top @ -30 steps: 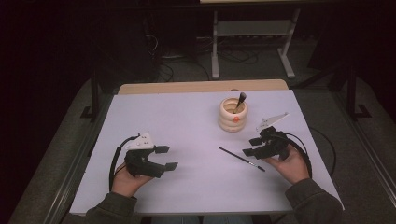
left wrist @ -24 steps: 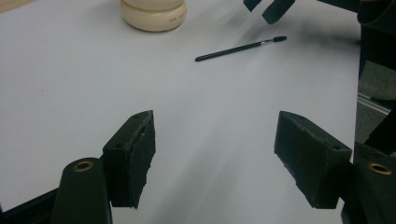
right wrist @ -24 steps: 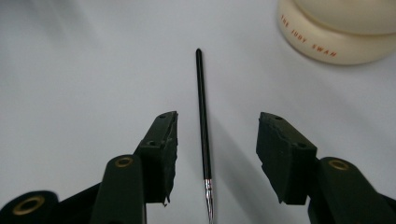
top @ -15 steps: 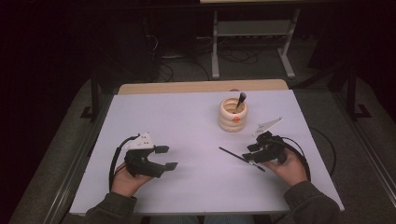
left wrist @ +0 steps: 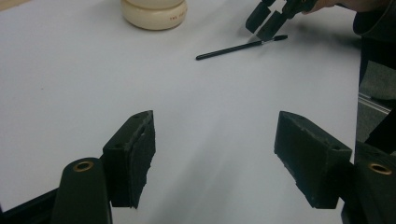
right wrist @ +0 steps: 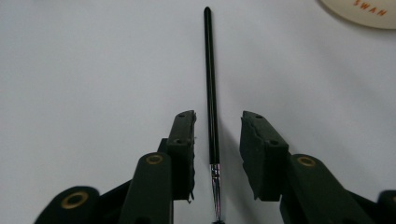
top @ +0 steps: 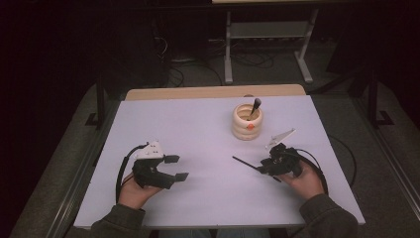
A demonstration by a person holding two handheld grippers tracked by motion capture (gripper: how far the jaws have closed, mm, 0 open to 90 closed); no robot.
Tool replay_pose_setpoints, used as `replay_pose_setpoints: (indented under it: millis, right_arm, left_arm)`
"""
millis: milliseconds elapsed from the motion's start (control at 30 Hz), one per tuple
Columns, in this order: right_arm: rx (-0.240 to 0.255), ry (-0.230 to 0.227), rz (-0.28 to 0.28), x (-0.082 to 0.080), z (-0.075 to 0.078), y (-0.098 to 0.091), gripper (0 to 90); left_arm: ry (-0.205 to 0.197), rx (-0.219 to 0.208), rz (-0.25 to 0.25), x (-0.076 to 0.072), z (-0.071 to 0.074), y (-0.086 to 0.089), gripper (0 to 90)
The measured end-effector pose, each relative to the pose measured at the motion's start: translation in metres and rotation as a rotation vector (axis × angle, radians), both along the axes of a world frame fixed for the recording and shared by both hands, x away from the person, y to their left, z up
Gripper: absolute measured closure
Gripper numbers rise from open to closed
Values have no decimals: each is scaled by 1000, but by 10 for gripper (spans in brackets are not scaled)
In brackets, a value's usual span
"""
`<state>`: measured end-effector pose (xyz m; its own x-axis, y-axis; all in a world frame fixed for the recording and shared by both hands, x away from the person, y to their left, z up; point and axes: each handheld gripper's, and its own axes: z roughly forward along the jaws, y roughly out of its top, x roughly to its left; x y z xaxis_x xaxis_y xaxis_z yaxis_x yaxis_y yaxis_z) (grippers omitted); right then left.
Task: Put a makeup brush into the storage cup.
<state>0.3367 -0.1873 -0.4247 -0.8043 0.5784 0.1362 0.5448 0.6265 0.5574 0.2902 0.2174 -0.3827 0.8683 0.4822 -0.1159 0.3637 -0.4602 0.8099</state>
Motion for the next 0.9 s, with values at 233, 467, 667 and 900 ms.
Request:
replay_pose_setpoints:
  millis: [233, 467, 667, 900]
  right_arm:
    - [-34, 14, 7, 3, -5, 4, 708]
    - [-49, 10, 20, 3, -7, 7, 743]
    - [-68, 0, 29, 2, -7, 10, 779]
    - [-89, -21, 39, 0, -7, 12, 834]
  left_arm:
    - [-1, 5, -3, 0, 0, 1, 286]
    - [6, 3, -1, 0, -1, -1, 286]
    - [7, 3, -1, 1, -1, 0, 284]
    - [2, 0, 4, 1, -1, 1, 284]
